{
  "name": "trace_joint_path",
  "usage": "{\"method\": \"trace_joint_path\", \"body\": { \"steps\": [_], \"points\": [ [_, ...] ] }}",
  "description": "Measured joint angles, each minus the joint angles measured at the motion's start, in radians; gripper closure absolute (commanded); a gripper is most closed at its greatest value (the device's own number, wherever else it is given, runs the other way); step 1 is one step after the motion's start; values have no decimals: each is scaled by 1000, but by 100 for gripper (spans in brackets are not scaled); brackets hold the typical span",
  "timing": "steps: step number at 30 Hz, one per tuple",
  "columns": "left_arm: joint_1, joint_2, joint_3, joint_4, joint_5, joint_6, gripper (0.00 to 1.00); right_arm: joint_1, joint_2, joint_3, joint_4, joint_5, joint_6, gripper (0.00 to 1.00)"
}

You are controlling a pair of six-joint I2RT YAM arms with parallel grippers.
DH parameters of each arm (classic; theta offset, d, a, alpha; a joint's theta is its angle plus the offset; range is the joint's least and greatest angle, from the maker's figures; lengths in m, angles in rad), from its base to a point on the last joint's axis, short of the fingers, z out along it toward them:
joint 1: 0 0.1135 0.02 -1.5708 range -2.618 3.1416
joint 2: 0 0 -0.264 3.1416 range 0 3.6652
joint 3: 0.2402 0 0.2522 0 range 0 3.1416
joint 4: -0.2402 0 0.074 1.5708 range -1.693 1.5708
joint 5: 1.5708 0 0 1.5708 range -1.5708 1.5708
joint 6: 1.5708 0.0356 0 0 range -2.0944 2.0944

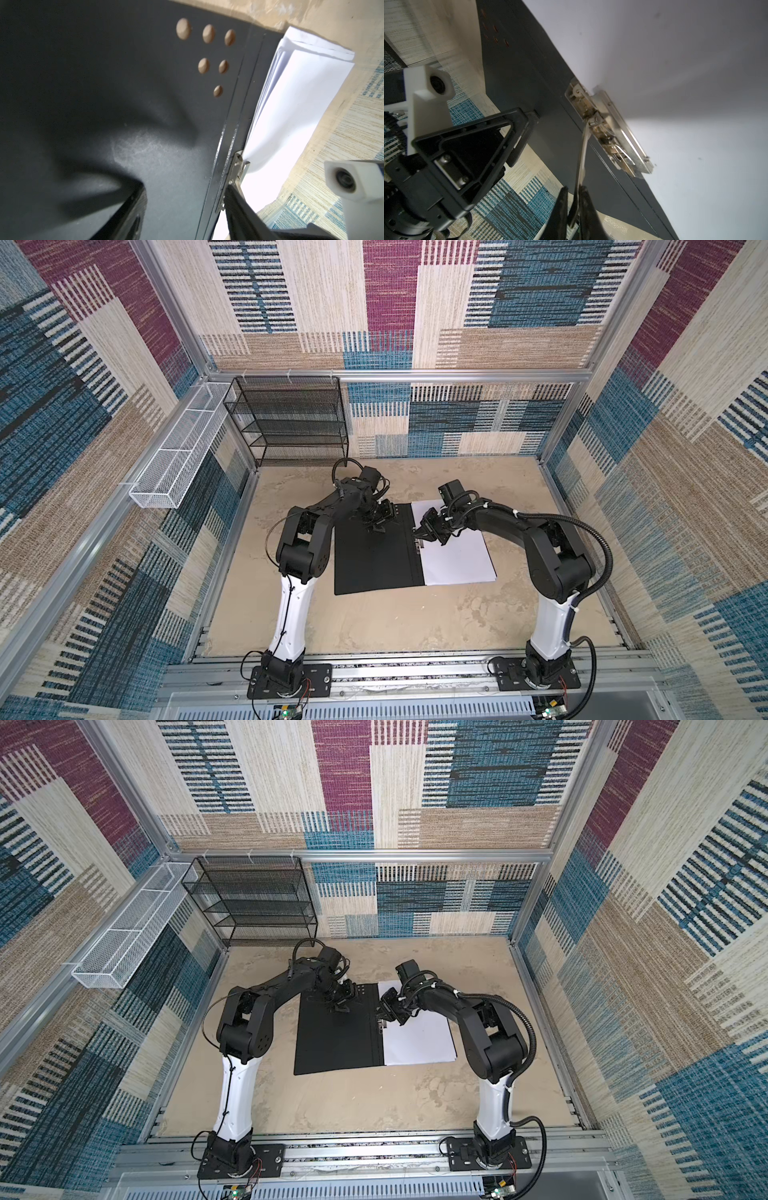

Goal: Put the files into the folder
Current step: 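Hold the clip lever closed with right gripper while left gripper steadies folder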

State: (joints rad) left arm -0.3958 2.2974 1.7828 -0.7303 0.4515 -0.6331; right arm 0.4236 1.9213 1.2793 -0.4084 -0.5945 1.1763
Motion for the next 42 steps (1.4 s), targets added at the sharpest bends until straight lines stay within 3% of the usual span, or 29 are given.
{"method": "trace_joint_path", "body": {
  "steps": [17, 25, 30, 42],
  "points": [
    [0, 1, 0, 0, 0, -3, 35, 0, -28, -43, 31, -36, 0, 84],
    [1, 2, 0, 0, 1, -6, 35, -3, -39, -66, 53, -42, 4, 89],
    [3, 3, 0, 1, 7, -18, 36, -5, -50, -89, 58, -43, 17, 100],
    [12, 17, 0, 17, 84, -20, 36, -6, -113, -212, 149, -24, 11, 100]
  ]
}}
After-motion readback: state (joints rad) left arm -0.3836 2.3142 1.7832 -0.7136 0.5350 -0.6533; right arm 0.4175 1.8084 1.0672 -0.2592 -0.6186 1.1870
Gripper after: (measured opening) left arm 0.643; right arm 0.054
